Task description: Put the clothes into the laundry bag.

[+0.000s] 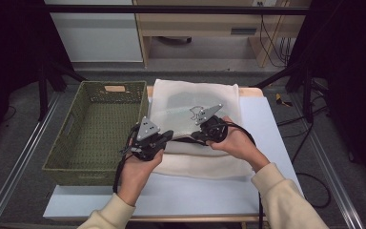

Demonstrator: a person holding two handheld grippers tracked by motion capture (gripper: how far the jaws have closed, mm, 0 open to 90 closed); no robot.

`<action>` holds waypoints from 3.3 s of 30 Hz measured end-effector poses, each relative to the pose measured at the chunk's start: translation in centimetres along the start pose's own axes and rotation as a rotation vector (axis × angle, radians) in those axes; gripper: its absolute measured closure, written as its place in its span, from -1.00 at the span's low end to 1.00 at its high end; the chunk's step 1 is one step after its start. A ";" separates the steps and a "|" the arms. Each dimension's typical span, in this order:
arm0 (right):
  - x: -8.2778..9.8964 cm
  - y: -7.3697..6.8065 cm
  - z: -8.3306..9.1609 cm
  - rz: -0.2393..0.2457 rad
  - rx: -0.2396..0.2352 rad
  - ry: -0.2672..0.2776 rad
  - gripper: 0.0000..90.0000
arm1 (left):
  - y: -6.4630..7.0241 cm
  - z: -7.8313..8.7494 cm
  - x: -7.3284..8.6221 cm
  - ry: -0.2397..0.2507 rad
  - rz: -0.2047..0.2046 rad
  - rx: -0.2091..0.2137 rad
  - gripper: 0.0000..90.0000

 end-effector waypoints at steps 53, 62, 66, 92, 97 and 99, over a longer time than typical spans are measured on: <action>1.8 -2.3 -0.8 -0.065 0.161 0.005 -0.32 | -2.2 1.4 0.4 0.012 0.037 -0.042 1.00; 1.8 -2.5 0.7 -0.143 0.206 0.026 -0.69 | -2.6 2.0 0.3 -0.001 0.027 -0.050 1.00; 1.6 -2.5 1.9 -0.185 0.214 0.059 -0.79 | -2.9 2.3 0.3 -0.015 0.018 -0.055 1.00; 4.1 -1.5 8.1 -0.331 0.351 0.161 -0.86 | -6.3 7.1 0.3 -0.013 0.042 -0.166 -0.24; 5.5 -0.8 9.3 -0.370 0.378 0.175 -0.86 | -7.3 8.5 0.9 -0.017 0.047 -0.185 -0.41; 6.2 -0.6 9.7 -0.389 0.388 0.178 -0.86 | -7.7 9.0 1.0 -0.017 0.047 -0.191 -0.47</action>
Point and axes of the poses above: each handheld gripper's, and its own axes: z roughly backward along the jaws, x roughly out of its underside, y roughly to its right, the point moved 4 cm from there along -z, roughly forward along the jaws, and after that the axes turned 6 degrees about -y, right-handed, at the moved point
